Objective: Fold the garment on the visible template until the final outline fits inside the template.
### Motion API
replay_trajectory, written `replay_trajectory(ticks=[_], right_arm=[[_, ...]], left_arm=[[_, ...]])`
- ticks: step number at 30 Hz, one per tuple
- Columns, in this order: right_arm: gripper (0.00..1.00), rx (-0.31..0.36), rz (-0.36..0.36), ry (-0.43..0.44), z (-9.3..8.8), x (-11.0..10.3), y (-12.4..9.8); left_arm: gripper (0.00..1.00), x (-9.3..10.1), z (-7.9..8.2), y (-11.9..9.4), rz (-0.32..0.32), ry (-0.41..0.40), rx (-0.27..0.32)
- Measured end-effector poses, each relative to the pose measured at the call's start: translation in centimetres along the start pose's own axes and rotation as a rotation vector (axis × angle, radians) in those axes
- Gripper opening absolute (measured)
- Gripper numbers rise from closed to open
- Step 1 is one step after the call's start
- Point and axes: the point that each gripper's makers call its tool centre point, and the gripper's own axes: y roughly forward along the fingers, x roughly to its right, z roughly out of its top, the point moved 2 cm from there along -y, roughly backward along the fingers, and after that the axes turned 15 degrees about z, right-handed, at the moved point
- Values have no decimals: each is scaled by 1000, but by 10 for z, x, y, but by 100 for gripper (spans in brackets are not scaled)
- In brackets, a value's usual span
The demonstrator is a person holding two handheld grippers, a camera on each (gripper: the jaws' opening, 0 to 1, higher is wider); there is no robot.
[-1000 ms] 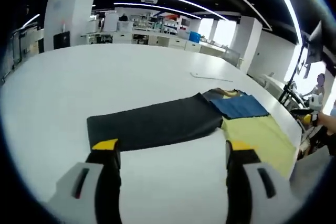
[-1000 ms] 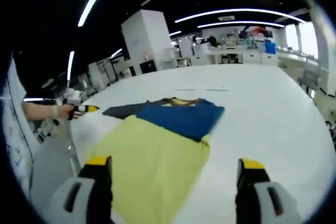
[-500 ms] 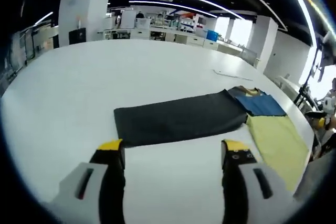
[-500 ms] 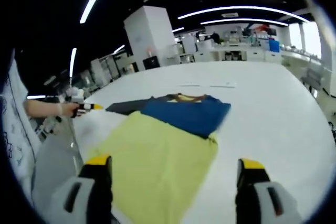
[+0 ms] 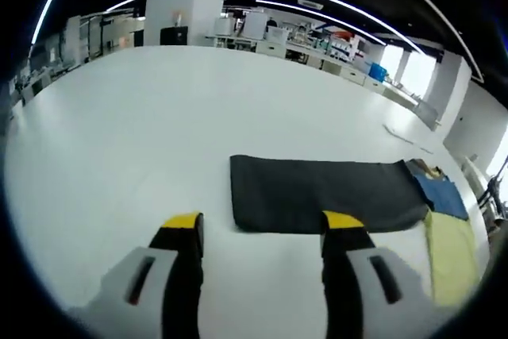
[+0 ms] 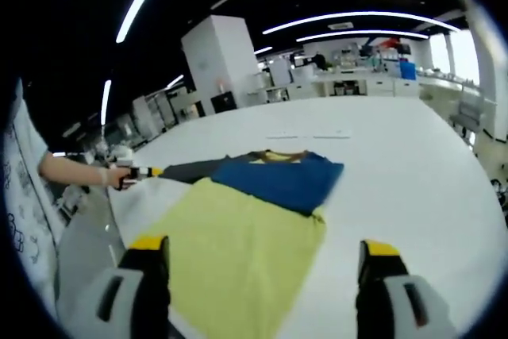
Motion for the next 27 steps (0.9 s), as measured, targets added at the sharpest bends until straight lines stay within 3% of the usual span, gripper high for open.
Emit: replay_trajectory(ticks=[10, 15, 17, 18, 20, 21, 23, 25, 27], right_arm=[[100, -4, -16, 22, -7, 0, -4], [100, -3, -8, 35, -10, -2, 1], [100, -18, -5, 30, -11, -3, 5], [100, -25, -7, 22, -10, -3, 5], [100, -25, -2, 5, -6, -5, 6], [100, -18, 3, 2, -4, -5, 6], [100, -3, 14, 9, -2, -6, 6], [100, 13, 23, 10, 0, -9, 8], [100, 12, 27, 18, -3, -8, 10]], left_arm=[[49, -1, -4, 3, 32, 17, -6], [18, -5, -6, 3, 26, -40, -55], [20, -4, -4, 1, 28, -87, -57], [23, 3, -2, 1, -3, -112, -53], [24, 2, -1, -2, -2, -117, -69], [21, 1, 0, -4, -3, -114, -67], [2, -1, 6, -7, -29, -149, -42], [0, 2, 15, -9, -65, -216, -31], [0, 9, 21, -18, -82, -195, -12]])
